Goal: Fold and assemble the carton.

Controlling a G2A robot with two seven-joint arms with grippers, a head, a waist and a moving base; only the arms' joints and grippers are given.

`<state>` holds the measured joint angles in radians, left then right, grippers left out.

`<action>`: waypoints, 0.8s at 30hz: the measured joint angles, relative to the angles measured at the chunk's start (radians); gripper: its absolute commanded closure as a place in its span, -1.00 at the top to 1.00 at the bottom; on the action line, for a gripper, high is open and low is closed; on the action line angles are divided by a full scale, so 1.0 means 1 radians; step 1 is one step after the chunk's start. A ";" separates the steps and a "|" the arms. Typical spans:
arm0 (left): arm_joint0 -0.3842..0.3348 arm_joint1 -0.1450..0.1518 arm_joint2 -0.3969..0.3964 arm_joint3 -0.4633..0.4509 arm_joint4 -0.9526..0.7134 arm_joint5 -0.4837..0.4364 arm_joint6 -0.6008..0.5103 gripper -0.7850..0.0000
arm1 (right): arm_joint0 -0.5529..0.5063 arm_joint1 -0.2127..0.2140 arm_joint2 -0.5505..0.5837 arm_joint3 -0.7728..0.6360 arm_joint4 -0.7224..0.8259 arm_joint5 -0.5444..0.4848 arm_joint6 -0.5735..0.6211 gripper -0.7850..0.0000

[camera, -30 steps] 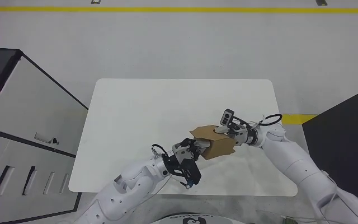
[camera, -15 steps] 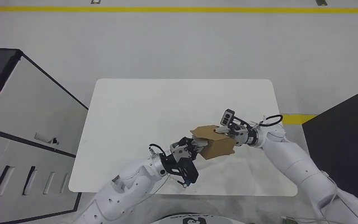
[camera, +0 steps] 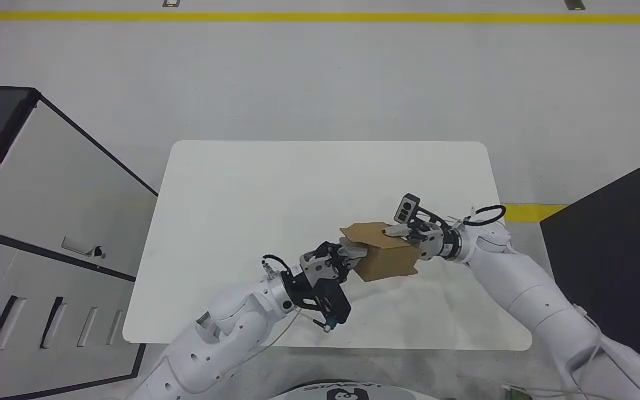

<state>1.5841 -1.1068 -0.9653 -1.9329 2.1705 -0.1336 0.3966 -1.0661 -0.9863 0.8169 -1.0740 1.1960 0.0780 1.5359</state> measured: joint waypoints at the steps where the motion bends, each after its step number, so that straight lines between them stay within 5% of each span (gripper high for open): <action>1: -0.001 0.000 0.003 0.001 0.001 -0.002 0.000 -1.00 | 0.000 0.000 0.000 0.000 -0.001 0.000 0.000 -1.00; 24: 0.001 0.001 -0.038 -0.013 -0.015 0.029 -0.035 -1.00 | 0.004 0.009 0.049 0.042 0.002 -0.054 0.000 -1.00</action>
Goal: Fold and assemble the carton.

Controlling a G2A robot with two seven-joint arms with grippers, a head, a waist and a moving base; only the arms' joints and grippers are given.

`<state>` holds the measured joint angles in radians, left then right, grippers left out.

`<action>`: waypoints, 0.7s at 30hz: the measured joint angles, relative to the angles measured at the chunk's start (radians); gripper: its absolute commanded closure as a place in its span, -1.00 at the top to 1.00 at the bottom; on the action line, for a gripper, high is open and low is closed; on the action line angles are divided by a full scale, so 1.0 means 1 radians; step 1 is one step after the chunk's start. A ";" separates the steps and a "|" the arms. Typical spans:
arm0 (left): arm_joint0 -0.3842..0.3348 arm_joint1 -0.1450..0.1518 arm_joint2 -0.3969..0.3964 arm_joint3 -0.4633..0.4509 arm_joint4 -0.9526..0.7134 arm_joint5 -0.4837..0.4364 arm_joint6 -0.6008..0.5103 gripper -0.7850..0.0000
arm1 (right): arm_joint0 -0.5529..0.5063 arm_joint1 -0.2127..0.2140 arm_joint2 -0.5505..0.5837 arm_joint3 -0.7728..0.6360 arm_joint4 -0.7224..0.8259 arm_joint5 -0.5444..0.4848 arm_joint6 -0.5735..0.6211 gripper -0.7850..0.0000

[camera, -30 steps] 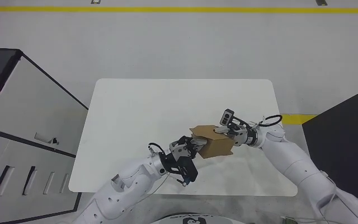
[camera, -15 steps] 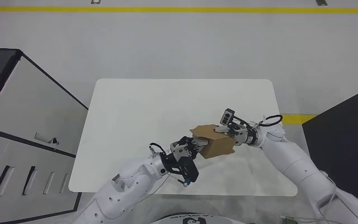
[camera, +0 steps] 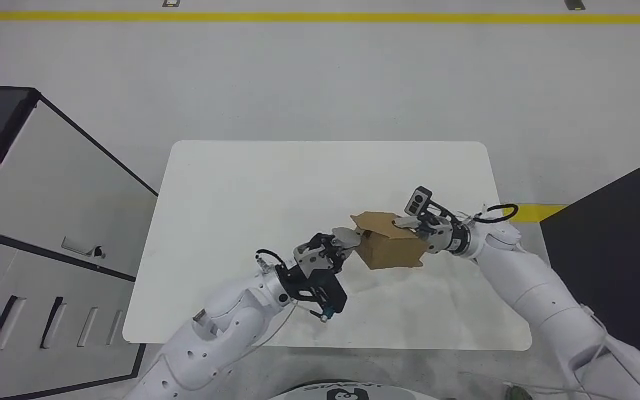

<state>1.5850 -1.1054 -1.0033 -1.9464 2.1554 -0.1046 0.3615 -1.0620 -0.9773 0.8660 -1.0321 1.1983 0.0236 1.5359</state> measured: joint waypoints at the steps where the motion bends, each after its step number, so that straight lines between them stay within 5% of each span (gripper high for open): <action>1: 0.003 0.001 -0.006 -0.004 0.000 0.004 -0.001 -1.00 | 0.001 0.001 0.004 0.004 -0.005 -0.009 0.000 -1.00; 11: 0.061 0.014 -0.075 -0.084 0.030 0.034 -0.008 -1.00 | 0.007 0.007 0.057 0.048 -0.112 -0.140 -0.046 -1.00; 21: 0.018 0.005 -0.004 -0.088 0.128 -0.013 -0.069 -1.00 | -0.022 0.010 0.087 -0.005 -0.218 -0.201 -0.097 -1.00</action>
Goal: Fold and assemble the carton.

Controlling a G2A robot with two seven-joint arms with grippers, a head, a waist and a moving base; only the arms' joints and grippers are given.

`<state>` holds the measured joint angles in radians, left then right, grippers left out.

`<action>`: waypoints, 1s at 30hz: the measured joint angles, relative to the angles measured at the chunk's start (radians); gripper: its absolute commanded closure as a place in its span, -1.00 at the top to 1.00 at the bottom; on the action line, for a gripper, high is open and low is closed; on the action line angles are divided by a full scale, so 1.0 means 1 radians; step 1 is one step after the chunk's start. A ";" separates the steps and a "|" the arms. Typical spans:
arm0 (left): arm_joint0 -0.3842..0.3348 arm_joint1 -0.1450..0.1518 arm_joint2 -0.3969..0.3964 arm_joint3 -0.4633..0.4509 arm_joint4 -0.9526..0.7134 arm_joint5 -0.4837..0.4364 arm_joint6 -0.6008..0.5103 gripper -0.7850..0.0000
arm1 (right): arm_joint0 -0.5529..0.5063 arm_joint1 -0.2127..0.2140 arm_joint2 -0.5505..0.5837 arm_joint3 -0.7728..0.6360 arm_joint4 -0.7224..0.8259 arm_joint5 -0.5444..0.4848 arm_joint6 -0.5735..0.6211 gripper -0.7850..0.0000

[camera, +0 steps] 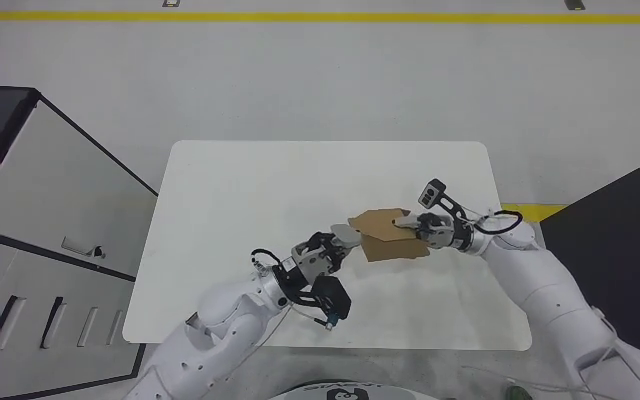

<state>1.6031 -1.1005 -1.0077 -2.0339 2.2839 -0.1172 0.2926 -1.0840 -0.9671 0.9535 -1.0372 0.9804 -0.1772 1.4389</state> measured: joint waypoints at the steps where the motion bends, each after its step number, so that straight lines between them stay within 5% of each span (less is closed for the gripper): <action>1: -0.008 -0.002 0.008 0.006 0.001 -0.003 -0.011 -1.00 | -0.004 0.000 0.005 -0.004 -0.004 -0.006 0.003 -1.00; 30: -0.024 -0.010 0.037 0.044 -0.043 -0.048 -0.003 -1.00 | -0.050 -0.012 0.064 -0.056 0.112 0.031 0.097 -1.00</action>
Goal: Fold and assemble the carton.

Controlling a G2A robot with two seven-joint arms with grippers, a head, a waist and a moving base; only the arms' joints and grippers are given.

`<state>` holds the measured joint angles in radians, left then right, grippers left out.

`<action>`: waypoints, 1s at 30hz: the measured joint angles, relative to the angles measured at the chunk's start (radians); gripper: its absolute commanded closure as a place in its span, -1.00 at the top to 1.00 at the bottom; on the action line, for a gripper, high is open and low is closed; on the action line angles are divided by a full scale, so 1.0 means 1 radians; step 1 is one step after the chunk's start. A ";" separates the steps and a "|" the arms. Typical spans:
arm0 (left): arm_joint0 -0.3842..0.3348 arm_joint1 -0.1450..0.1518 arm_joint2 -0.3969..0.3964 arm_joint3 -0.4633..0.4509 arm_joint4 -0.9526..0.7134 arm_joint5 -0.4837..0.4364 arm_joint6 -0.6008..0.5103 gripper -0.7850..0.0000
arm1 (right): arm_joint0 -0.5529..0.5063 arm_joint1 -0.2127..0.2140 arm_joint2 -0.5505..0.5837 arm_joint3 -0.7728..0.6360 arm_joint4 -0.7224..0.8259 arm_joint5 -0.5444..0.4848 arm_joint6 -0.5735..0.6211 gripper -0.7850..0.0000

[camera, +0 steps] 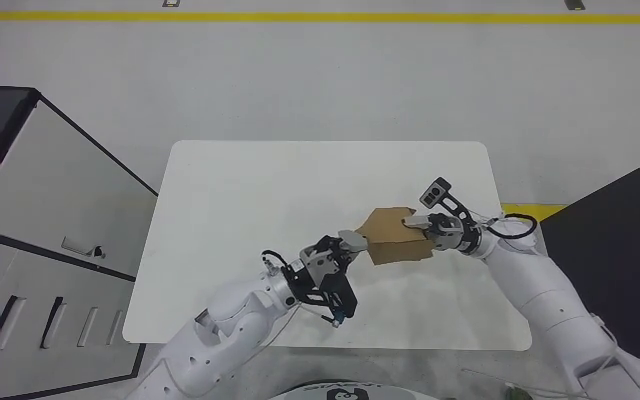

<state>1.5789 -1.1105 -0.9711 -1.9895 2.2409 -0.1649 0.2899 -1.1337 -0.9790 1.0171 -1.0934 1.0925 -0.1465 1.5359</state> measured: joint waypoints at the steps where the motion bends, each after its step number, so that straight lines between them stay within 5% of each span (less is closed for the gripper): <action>1: -0.001 0.000 0.002 0.001 0.001 -0.003 0.002 -1.00 | 0.001 0.000 -0.002 -0.001 -0.001 0.003 0.000 -1.00; 30: -0.024 -0.003 0.023 0.034 0.010 -0.053 -0.046 -1.00 | 0.003 0.001 -0.019 -0.031 -0.088 -0.020 -0.037 -1.00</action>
<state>1.5551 -1.1136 -0.9477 -1.9558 2.2514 -0.2182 0.2441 -1.1303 -0.9780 0.9980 -1.1245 1.0045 -0.1667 1.4989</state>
